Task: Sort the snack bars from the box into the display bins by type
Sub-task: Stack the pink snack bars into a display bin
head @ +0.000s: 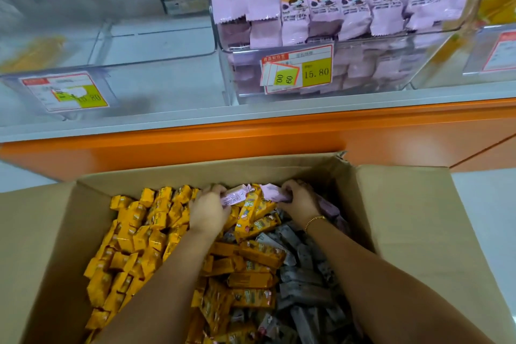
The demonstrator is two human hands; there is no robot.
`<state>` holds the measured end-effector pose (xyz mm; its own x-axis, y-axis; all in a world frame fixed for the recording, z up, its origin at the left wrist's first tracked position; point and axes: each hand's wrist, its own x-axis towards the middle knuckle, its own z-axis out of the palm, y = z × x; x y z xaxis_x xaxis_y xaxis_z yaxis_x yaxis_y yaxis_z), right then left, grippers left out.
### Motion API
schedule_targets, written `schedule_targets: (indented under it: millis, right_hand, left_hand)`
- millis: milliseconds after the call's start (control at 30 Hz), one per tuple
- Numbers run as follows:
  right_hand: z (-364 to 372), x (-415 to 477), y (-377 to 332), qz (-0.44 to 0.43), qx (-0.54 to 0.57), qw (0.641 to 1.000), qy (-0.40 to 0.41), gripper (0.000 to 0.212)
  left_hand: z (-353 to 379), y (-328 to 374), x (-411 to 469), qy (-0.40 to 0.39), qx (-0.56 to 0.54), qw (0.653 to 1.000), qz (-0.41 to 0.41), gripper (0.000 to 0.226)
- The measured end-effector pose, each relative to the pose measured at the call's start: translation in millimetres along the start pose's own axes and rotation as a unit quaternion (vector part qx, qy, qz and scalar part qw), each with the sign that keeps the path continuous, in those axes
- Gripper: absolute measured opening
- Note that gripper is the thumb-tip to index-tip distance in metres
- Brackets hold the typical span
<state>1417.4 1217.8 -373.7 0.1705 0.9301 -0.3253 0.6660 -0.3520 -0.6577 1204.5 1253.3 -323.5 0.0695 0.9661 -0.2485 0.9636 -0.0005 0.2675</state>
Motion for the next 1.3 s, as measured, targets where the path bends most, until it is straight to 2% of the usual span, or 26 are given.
schedule_targets:
  millis: [100,167,200,267,333,367,400,433,500,567,767,967,1067,1167,1233,1300]
  right_hand:
    - [-3.4,-7.2,1.3,0.011,0.034,0.999,-0.035,0.031]
    - [-10.7,-14.1,-3.6,0.021,0.093,0.993,-0.071,0.032]
    - [-16.9,-15.5,-7.2,0.026,0.124,0.988,-0.094,0.03]
    - [-33.8,-17.8,-18.2,0.04,0.169,0.969,-0.176,0.025]
    - [-49.4,-25.2,-35.5,0.026,0.225,0.936,-0.269,0.047]
    - [-54.6,-29.6,-44.3,0.025,0.26,0.918,-0.298,0.057]
    - [-59.8,-35.6,-54.7,0.023,0.296,0.901,-0.317,0.06]
    - [-64.0,-41.3,-64.9,0.02,0.324,0.885,-0.333,0.054]
    - [-73.6,-56.9,-87.0,0.002,0.36,0.86,-0.361,0.032]
    - [-80.0,-71.9,-105.9,-0.029,0.362,0.852,-0.378,0.028]
    - [-95.5,-110.2,-149.1,-0.077,0.338,0.864,-0.365,0.043]
    - [-121.1,-133.3,-193.7,-0.154,0.214,0.893,-0.364,0.041]
    - [-144.3,-141.1,-210.0,-0.174,0.183,0.914,-0.318,0.033]
    - [-175.2,-148.0,-218.9,-0.213,0.141,0.934,-0.25,0.029]
    - [-192.7,-152.9,-219.7,-0.251,0.108,0.928,-0.252,0.027]
    - [-203.8,-159.4,-220.1,-0.288,0.031,0.917,-0.273,0.026]
  left_hand:
    - [-10.2,2.5,-14.5,0.008,-0.136,0.991,-0.016,0.03]
    - [-21.1,5.9,-32.4,-0.003,-0.266,0.962,-0.057,0.017]
    - [-27.5,7.1,-42.4,-0.018,-0.345,0.935,-0.084,0.015]
    - [-39.5,6.5,-62.9,-0.068,-0.521,0.839,-0.141,0.013]
    - [-46.8,2.5,-82.7,-0.114,-0.645,0.735,-0.175,0.011]
    - [-50.3,1.5,-91.9,-0.122,-0.679,0.699,-0.187,0.013]
    - [-53.9,1.6,-100.0,-0.124,-0.702,0.673,-0.2,0.02]
    - [-57.5,1.7,-107.9,-0.121,-0.718,0.653,-0.208,0.031]
    - [-67.8,4.7,-123.2,-0.118,-0.743,0.626,-0.205,0.044]
    - [-80.8,9.9,-136.3,-0.122,-0.757,0.619,-0.171,0.044]
    - [-118.9,19.8,-165.9,-0.079,-0.762,0.637,-0.089,0.045]
    - [-148.9,21.8,-182.6,-0.029,-0.794,0.605,-0.049,0.04]
    - [-165.2,14.0,-187.2,0.003,-0.797,0.603,-0.043,0.032]
    - [-178.8,-0.5,-189.9,0.031,-0.762,0.646,-0.046,0.023]
    - [-185.3,-5.5,-193.4,0.013,-0.74,0.672,-0.039,0.026]
    - [-190.2,-3.3,-199.0,-0.039,-0.71,0.703,-0.018,0.035]
